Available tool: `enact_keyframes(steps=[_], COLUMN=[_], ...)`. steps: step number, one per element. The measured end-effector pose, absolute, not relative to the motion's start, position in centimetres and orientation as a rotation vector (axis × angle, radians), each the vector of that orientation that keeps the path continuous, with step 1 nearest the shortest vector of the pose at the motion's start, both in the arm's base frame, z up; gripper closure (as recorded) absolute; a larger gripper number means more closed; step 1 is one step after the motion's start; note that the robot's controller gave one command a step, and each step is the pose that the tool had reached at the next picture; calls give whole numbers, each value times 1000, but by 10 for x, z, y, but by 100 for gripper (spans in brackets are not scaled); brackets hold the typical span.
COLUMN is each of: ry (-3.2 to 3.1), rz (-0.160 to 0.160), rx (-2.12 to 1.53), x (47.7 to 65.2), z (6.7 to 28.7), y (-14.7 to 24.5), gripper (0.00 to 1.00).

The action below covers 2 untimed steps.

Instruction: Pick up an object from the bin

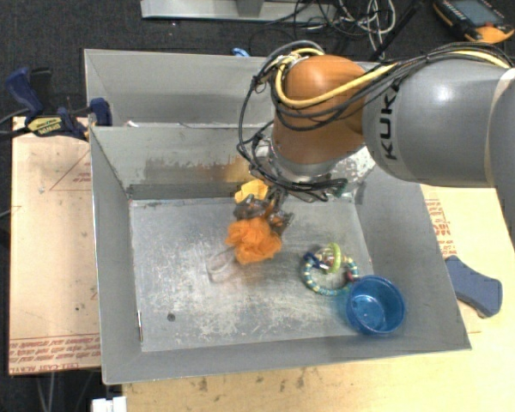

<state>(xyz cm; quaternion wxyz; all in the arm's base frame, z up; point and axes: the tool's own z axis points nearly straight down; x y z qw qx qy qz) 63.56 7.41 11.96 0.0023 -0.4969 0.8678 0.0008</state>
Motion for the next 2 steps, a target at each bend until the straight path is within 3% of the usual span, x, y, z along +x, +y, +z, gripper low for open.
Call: enact_keyframes(steps=[2], ry=[2725], rz=[3], rx=[-1560], x=[635], z=[141], y=[75], gripper=[100])
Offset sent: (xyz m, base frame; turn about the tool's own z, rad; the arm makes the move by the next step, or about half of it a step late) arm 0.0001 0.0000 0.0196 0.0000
